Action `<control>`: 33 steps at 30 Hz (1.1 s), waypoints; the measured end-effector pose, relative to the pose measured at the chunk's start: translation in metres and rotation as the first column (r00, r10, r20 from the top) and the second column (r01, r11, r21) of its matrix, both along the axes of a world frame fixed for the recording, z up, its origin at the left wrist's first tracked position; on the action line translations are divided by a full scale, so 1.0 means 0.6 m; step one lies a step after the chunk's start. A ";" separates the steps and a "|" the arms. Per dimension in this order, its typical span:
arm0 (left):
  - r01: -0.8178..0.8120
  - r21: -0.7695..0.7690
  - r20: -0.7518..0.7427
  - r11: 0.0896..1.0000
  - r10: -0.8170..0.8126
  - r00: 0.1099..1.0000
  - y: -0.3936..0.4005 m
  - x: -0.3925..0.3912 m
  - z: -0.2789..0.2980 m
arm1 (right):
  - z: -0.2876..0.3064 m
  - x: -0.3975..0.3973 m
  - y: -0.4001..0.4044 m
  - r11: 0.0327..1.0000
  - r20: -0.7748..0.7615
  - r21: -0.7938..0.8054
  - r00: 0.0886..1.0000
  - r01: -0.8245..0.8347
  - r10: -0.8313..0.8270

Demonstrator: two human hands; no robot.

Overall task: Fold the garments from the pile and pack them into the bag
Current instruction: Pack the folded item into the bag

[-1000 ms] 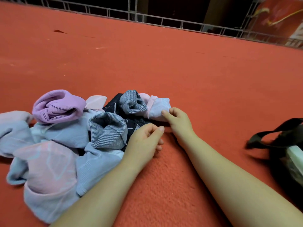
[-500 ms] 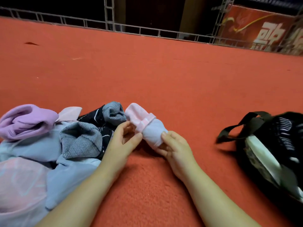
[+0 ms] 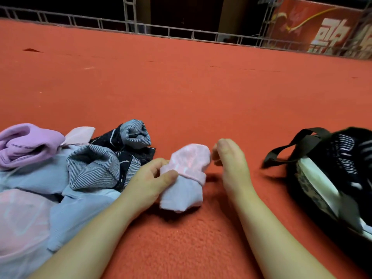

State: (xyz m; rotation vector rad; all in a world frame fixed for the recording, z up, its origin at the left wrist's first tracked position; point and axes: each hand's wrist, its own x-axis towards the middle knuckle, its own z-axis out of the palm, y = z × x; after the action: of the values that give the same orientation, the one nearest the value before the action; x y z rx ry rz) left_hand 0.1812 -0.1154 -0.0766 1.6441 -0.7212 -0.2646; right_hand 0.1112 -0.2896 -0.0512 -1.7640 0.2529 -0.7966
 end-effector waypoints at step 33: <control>-0.098 -0.338 -0.452 0.936 -0.069 0.889 -0.001 -0.023 0.018 | -0.030 0.012 0.057 0.631 0.130 0.686 0.914 -0.363 0.384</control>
State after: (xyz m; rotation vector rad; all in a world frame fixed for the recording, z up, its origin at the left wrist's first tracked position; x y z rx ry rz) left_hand 0.1672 -0.1158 -0.0656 1.1784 -0.3649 -0.4670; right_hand 0.1181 -0.2556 -0.0690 -1.0332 0.1628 -0.2905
